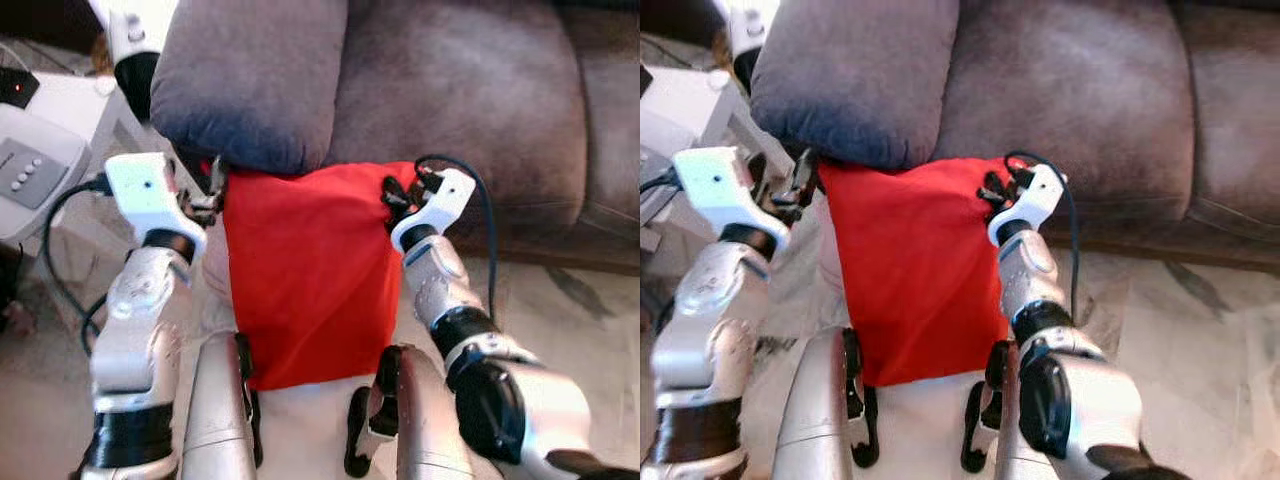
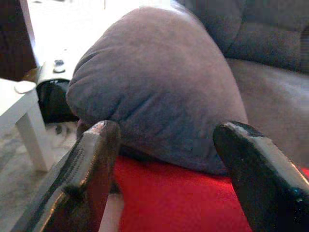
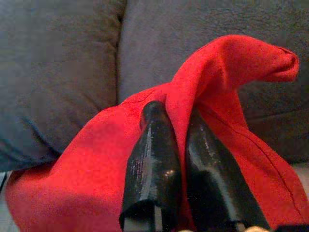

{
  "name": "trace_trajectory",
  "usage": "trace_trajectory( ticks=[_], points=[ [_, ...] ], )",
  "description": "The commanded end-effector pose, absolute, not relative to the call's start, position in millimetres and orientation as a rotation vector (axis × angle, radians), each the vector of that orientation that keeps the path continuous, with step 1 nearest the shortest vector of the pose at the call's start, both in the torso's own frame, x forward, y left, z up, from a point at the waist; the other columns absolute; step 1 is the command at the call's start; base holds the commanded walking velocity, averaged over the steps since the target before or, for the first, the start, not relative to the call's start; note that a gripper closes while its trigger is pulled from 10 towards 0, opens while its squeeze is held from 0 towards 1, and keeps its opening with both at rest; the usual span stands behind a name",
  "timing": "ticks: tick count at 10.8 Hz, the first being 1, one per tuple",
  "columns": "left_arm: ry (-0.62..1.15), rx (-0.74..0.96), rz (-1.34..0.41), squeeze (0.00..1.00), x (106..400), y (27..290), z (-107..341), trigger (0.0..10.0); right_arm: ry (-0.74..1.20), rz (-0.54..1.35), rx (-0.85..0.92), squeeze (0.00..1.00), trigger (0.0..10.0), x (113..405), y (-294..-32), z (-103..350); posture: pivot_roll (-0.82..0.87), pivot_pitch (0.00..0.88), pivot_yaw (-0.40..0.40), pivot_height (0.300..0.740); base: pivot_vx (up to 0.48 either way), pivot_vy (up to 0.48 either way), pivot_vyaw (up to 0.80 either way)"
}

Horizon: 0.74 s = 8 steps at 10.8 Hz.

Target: Move the pillow to the sofa from floor

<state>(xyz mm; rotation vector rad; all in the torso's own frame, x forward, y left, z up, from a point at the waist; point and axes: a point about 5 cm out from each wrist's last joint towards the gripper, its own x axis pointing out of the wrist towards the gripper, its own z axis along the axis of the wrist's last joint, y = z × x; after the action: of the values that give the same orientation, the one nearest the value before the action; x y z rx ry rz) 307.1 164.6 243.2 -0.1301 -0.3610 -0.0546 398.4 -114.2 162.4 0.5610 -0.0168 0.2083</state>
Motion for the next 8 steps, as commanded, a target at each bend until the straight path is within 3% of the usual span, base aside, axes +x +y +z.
trace_trajectory(
  ticks=[1,2,3,8],
  points=[
    [-0.357,-0.140,-0.062,0.00,308.1,163.8,237.9,10.0,-0.103,0.230,0.538,0.00,0.0,400.0,-115.6,179.2,0.20,0.194,-0.063,0.578,0.000,0.000,0.00],
    [-0.356,-0.148,-0.062,0.00,311.9,164.6,235.4,10.0,-0.085,0.212,0.527,0.00,2.9,399.1,-117.3,174.9,0.19,0.180,-0.059,0.578,0.000,0.000,0.00],
    [-0.351,-0.156,-0.064,0.00,313.2,165.0,233.2,10.0,-0.082,0.199,0.529,0.00,10.0,397.8,-120.2,171.8,0.19,0.172,-0.055,0.578,0.000,0.000,0.00],
    [-0.329,-0.138,-0.059,0.00,317.4,165.7,217.0,10.0,-0.138,0.177,0.420,0.00,10.0,381.1,-134.1,156.8,0.15,0.162,-0.042,0.592,0.000,0.000,0.00]
  ],
)
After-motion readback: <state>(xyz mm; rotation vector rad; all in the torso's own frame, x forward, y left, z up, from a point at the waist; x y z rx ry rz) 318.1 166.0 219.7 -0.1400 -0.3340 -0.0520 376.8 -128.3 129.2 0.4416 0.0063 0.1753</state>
